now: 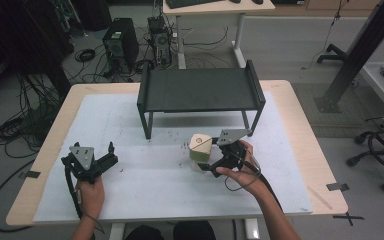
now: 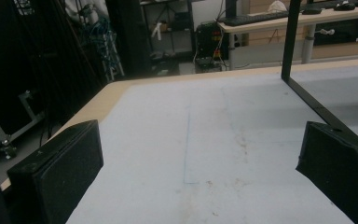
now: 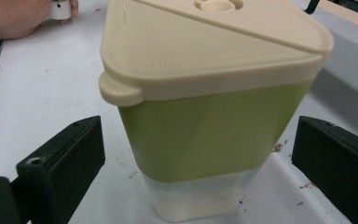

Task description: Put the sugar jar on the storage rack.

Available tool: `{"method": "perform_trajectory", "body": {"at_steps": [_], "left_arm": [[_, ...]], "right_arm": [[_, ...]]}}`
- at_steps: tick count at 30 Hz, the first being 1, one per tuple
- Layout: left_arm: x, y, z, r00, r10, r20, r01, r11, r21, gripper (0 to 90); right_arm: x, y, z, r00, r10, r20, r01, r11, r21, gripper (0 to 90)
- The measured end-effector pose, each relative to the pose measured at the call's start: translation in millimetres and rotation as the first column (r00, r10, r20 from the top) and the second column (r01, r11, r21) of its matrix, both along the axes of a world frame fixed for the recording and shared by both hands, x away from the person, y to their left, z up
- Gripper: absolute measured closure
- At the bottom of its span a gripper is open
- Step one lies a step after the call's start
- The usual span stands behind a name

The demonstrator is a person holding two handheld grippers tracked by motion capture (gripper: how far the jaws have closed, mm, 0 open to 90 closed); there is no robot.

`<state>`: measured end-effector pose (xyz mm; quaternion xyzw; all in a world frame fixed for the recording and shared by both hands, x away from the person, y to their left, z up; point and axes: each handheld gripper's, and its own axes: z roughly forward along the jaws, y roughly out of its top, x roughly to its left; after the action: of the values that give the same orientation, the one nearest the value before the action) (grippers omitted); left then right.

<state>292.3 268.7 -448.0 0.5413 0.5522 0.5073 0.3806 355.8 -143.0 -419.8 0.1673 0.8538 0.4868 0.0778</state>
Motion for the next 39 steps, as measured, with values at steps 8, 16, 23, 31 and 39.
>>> {"method": "perform_trajectory", "body": {"at_steps": [8,16,23,31,39], "left_arm": [[0.0,0.0,0.0,1.0000,0.000,0.000,0.000,1.0000,0.001,0.2],[-0.1,0.2,0.0,1.0000,0.003,0.001,-0.003,1.0000,-0.001,0.2],[-0.4,0.7,0.2,1.0000,0.005,0.003,-0.005,1.0000,-0.003,0.2],[-0.3,0.7,0.1,1.0000,0.006,0.001,-0.006,1.0000,-0.002,0.2],[-0.3,0.8,0.0,1.0000,0.006,0.001,-0.006,1.0000,-0.003,0.2]], "right_arm": [[1.6,3.6,-0.7,1.0000,-0.001,-0.002,0.001,1.000,0.007,2.5],[2.6,8.2,-0.8,1.0000,0.009,-0.003,-0.009,1.000,0.003,2.5],[3.9,12.0,0.1,0.9999,0.012,0.001,-0.012,1.000,0.005,2.5],[4.3,14.4,-0.7,0.9999,0.010,0.001,-0.011,1.000,0.008,2.4],[4.6,16.2,-0.8,0.9999,0.011,0.001,-0.011,1.000,0.013,2.4]]}}
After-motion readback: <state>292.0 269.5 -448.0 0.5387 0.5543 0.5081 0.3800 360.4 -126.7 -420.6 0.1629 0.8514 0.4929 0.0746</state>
